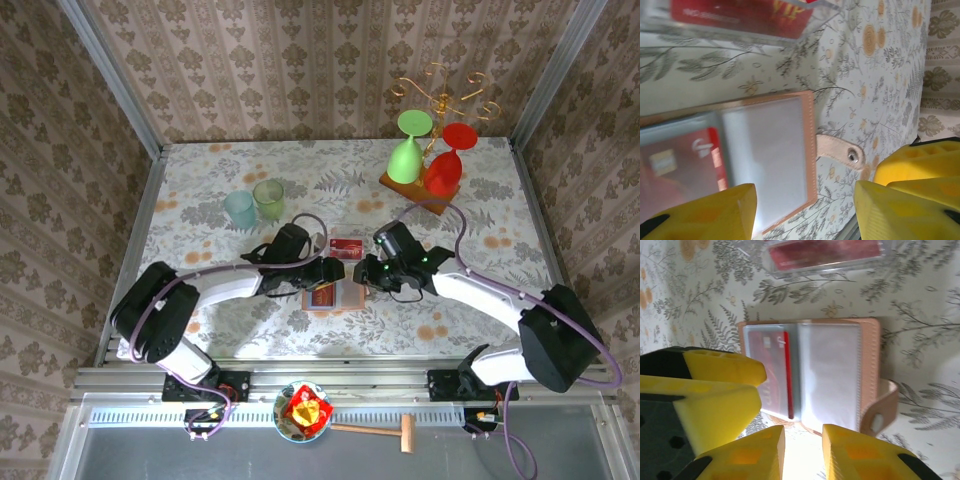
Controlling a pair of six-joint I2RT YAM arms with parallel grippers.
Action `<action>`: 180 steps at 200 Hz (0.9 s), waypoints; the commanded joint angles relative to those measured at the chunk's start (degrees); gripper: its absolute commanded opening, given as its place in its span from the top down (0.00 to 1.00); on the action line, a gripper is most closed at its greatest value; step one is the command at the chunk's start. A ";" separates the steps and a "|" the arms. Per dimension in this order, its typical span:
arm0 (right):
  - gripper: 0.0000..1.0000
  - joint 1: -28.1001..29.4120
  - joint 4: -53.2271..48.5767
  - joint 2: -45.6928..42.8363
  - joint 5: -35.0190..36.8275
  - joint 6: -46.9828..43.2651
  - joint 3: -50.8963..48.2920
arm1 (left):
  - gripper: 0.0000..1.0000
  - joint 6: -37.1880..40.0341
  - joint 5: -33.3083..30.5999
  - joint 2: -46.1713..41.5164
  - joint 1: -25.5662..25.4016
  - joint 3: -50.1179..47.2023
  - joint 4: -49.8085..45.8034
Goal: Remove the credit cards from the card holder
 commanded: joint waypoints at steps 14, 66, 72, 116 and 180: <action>0.74 1.64 0.59 4.76 -0.46 0.71 4.29 | 0.46 1.38 -1.68 -4.32 1.85 -2.86 -2.71; 0.74 3.67 0.93 10.85 -1.25 0.34 8.34 | 0.46 2.49 -3.71 -8.39 3.61 -6.30 -5.49; 0.74 3.90 1.15 11.53 -1.39 0.34 8.66 | 0.46 2.57 -3.79 -8.64 3.88 -6.75 -5.60; 0.74 5.23 1.83 15.66 -1.70 0.43 10.45 | 0.46 3.81 -3.54 -7.77 5.39 -8.85 -5.94; 0.75 5.85 2.80 19.63 -2.41 0.79 11.65 | 0.47 4.16 -2.79 -6.12 5.98 -9.83 -5.33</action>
